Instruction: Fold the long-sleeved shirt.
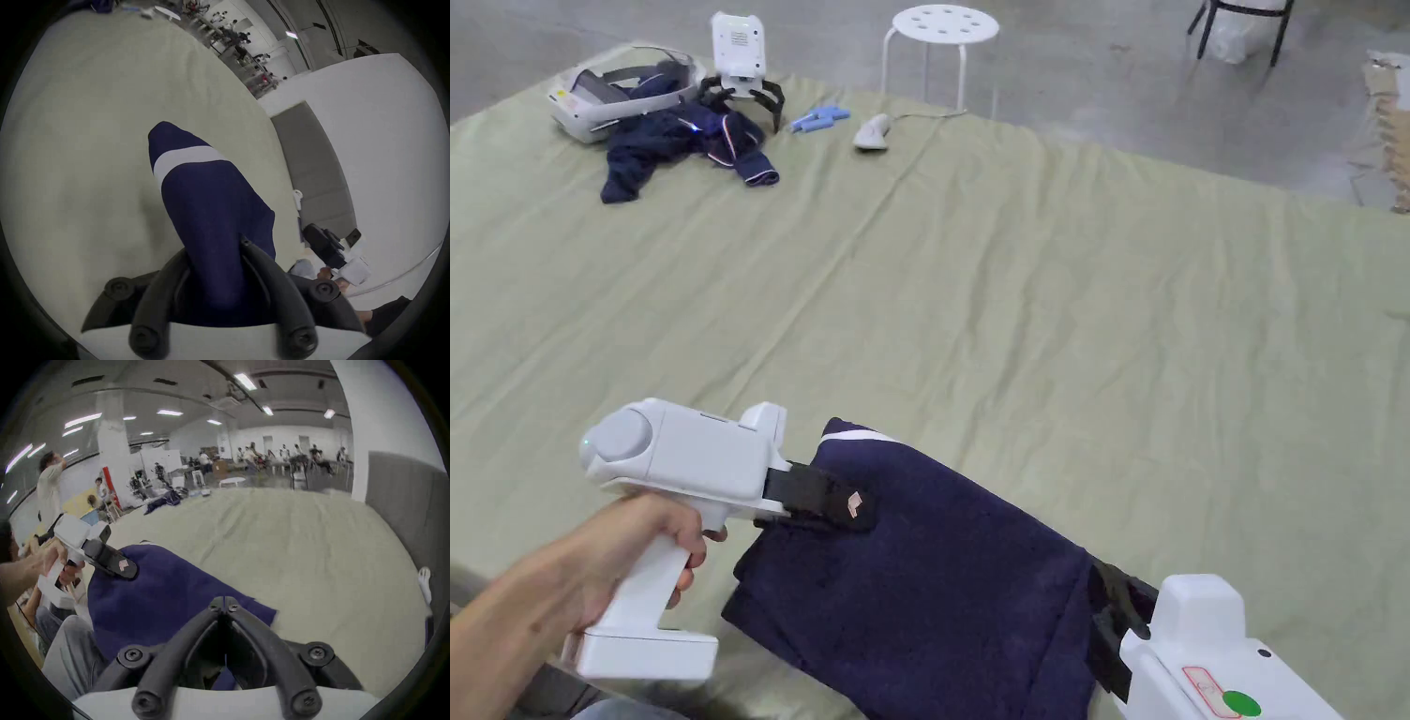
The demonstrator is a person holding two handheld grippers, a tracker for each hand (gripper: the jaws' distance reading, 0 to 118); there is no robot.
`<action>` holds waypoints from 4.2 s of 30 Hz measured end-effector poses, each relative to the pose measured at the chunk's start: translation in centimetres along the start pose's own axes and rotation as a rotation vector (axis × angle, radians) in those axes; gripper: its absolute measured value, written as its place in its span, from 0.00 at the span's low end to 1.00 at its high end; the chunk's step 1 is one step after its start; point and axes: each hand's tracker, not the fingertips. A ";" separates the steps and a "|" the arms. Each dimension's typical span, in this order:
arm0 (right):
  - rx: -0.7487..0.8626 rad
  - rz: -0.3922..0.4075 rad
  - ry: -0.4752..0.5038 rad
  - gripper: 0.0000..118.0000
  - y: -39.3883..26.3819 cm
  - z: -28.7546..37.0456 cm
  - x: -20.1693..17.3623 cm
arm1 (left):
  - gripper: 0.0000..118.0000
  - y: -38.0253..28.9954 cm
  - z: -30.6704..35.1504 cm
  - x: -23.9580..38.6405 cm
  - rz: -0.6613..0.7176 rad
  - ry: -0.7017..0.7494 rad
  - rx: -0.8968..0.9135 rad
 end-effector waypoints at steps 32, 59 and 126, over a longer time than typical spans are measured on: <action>0.191 0.145 0.126 0.00 9.8 -7.2 -10.6 | 0.92 -2.4 15.9 8.1 -0.268 1.024 0.869; 0.507 0.030 -0.557 0.00 12.4 15.8 15.3 | 0.04 -3.6 -3.6 35.7 -0.614 0.493 0.943; 0.566 0.049 -0.520 1.00 13.0 16.9 14.5 | 0.94 -5.2 -1.8 39.1 -0.633 0.557 1.065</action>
